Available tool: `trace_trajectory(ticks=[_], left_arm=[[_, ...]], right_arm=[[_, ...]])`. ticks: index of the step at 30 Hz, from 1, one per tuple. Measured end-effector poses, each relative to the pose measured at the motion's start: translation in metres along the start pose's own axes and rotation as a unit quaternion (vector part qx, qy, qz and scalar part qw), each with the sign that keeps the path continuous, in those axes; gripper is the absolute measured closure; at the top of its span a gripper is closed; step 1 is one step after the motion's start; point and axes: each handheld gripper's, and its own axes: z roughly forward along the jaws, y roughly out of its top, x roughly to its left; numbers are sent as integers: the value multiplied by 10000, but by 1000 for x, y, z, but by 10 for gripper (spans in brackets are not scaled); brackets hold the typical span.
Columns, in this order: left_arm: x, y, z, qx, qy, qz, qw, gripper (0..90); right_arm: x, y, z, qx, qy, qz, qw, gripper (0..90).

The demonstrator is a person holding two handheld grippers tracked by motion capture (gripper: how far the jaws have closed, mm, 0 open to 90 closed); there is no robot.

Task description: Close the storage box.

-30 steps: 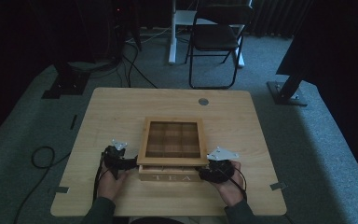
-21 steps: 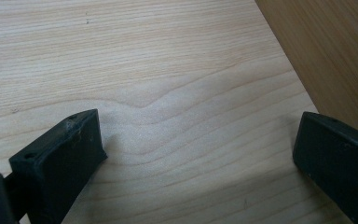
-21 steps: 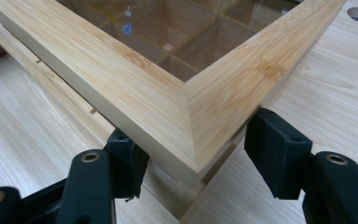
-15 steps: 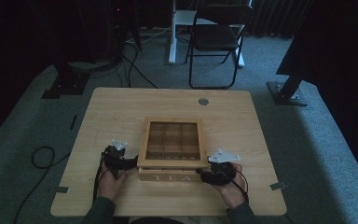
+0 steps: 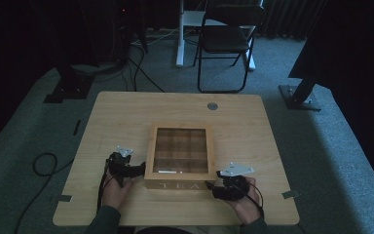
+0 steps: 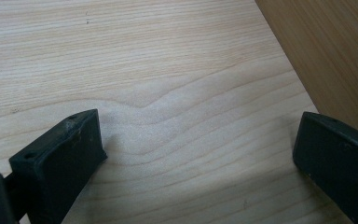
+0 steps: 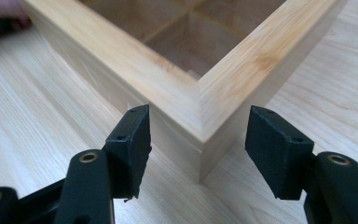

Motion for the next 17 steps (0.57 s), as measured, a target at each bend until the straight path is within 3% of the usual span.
trace_trajectory(ticks=[4, 8, 13, 17], left_arm=[[0, 0, 0, 5, 1, 4, 10000, 16], [1, 0, 0, 5, 16, -9, 10000, 16], [2, 1, 1, -4, 85, -98, 9999, 16], [2, 1, 1, 8, 105, -108, 9999, 17]], right_arm=[[-10, 4, -15, -297, -170, 171, 9993, 397], [-26, 6, -16, -470, -465, 392, 9970, 397], [-59, 9, 0, -560, -987, 757, 9907, 400], [-86, 4, 25, -397, -1353, 1132, 9835, 402]])
